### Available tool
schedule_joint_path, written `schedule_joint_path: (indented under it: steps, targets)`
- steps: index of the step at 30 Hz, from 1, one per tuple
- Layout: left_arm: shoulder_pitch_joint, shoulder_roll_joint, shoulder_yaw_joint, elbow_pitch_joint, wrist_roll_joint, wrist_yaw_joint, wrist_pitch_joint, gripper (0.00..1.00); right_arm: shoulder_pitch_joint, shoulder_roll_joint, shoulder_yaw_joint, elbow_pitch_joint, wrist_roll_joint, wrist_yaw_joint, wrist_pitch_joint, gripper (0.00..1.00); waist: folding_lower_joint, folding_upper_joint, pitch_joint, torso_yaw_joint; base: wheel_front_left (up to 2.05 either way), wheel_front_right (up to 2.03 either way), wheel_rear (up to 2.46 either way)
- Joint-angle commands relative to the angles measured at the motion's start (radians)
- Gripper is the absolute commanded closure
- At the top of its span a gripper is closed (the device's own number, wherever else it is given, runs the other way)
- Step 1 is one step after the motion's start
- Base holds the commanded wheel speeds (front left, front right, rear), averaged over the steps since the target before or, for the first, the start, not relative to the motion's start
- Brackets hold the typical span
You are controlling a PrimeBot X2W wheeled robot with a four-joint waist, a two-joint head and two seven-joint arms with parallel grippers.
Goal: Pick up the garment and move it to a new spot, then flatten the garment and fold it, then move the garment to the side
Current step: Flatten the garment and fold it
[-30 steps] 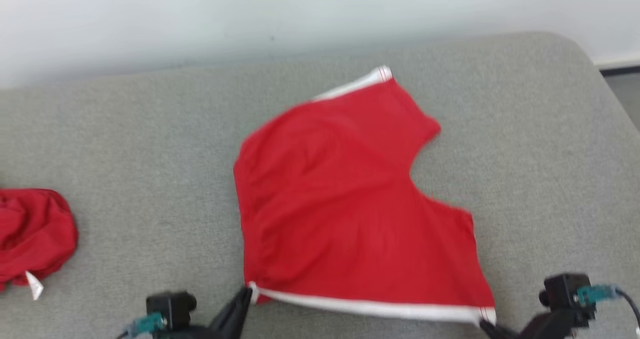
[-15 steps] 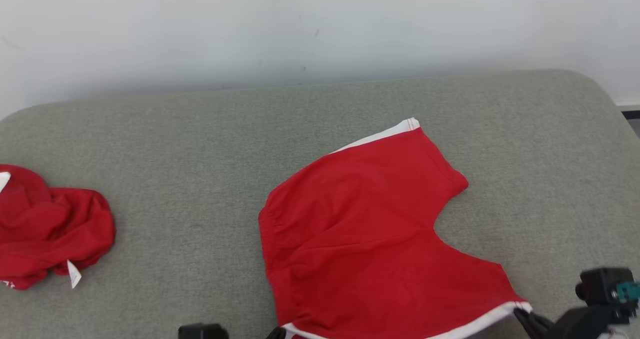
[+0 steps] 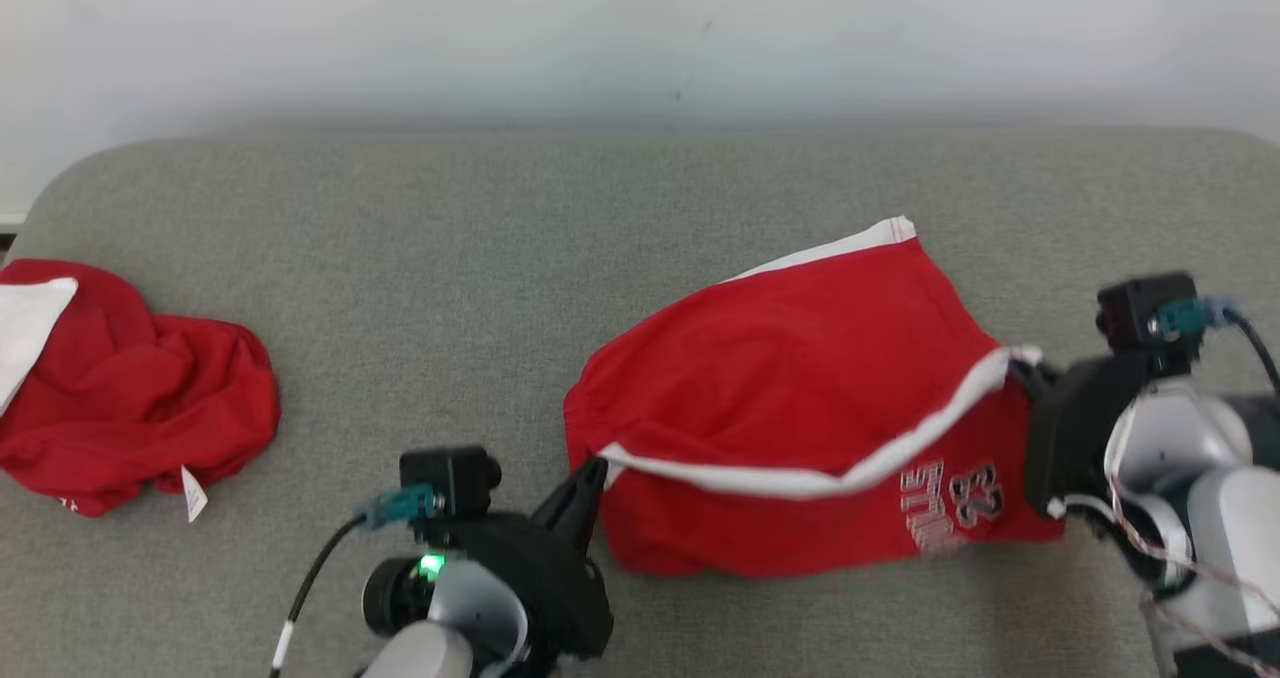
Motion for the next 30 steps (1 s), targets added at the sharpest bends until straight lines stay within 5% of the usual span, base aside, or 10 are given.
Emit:
schedule_joint_path:
  steps: [1,12,28,29,30]
  targets:
    - [-0.048,-0.013,0.005,0.031,0.013,0.014,-0.009,1.0,-0.072,-0.012,0.011,0.058,-0.026,0.001,-0.052,1.0,-0.0002,-0.0001,0.038,0.027,0.0,0.0,0.0]
    - [-0.254,-0.054,-0.014,0.197,-0.004,0.084,-0.047,1.0,-0.38,0.016,-0.027,0.449,-0.149,0.001,-0.281,1.0,-0.0002,-0.0001,0.149,0.069,0.0,0.0,0.0]
    - [-0.385,-0.058,-0.103,0.275,-0.112,0.105,-0.118,1.0,-0.571,0.059,-0.088,0.724,-0.227,0.001,-0.459,1.0,-0.0002,-0.0001,0.198,0.096,0.0,0.0,0.0]
    - [-0.392,-0.059,-0.109,0.277,-0.115,0.109,-0.131,0.79,-0.578,0.061,-0.092,0.737,-0.227,0.001,-0.469,0.76,-0.0002,-0.0001,0.197,0.097,0.0,0.0,0.0]
    - [-0.398,-0.058,-0.113,0.281,-0.118,0.11,-0.146,0.51,-0.585,0.067,-0.101,0.745,-0.222,0.001,-0.489,0.0,-0.0002,-0.0001,0.196,0.098,0.0,0.0,0.0]
